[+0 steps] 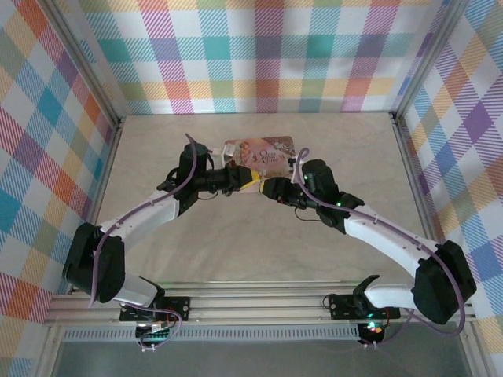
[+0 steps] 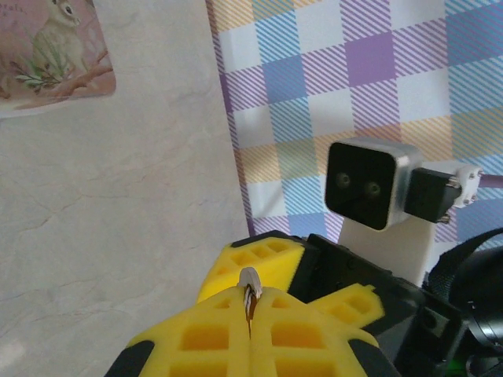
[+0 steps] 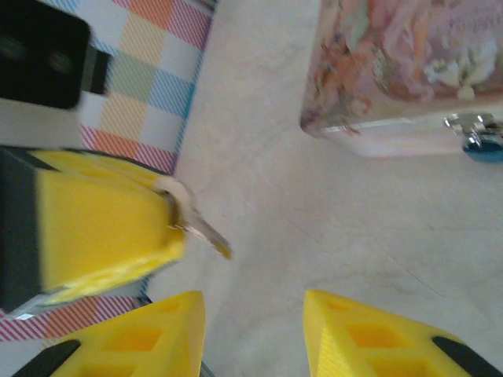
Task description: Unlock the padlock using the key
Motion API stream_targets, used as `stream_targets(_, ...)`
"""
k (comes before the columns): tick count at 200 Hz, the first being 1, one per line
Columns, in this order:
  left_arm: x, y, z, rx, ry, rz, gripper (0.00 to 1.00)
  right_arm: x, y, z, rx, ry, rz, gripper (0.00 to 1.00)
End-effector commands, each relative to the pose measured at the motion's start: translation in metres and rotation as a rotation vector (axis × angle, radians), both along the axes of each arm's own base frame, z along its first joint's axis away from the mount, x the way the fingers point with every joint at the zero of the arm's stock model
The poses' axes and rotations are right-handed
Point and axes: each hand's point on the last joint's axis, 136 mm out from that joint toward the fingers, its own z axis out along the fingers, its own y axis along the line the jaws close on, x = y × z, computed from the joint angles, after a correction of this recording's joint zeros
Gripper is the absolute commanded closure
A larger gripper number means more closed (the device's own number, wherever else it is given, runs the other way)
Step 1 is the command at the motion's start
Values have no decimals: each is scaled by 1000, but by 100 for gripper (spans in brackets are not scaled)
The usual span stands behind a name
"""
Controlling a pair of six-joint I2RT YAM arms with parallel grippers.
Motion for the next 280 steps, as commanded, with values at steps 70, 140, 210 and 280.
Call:
stream_targets(70,10,-2,32,-117,-36,25,100,28,-15,21,224,81,-206,55)
stream_targets(140,10,2,29,-162,-7,77,100,37,3,31,347,113,-165,59)
stream_targets(210,8,2,26,-187,21,91,100,39,15,36,395,127,-113,69)
stream_targets(280,-3,4,12,-141,38,80,100,39,12,30,440,119,-122,100)
